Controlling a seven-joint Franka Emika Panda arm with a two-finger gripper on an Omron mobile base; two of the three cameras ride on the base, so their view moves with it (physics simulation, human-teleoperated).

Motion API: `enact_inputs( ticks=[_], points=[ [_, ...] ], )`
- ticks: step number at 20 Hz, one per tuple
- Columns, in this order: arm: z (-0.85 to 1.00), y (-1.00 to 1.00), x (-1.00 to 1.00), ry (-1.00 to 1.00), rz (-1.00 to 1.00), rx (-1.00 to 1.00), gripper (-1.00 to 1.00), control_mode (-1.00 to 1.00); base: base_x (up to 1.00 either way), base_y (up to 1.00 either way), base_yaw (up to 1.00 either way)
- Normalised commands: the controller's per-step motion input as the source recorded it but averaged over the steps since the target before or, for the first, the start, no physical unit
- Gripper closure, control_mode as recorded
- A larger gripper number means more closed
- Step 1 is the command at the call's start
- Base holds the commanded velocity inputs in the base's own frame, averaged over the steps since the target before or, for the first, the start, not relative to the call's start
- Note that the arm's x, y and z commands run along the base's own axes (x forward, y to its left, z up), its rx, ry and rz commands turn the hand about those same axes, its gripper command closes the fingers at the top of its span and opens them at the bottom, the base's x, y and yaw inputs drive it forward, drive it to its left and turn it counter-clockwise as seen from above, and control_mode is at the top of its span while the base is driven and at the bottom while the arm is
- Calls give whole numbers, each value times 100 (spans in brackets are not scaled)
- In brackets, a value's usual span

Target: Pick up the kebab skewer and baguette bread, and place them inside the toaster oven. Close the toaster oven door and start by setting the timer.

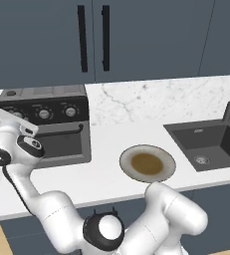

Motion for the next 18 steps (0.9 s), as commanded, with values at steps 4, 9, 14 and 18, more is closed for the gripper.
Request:
enact_inputs(
  ticks=[4, 9, 14, 18],
  points=[
    [-30, 5, -6, -19, 0, 55, 100, -100, 0, 0, 0],
    [-6, 13, -16, -12, 0, 52, 100, -100, 0, 0, 0],
    [0, 22, -21, -10, -3, 55, 100, -100, 0, 0, 0],
    [0, 24, -28, -9, -8, 54, 100, -100, 0, 0, 0]
  ],
)
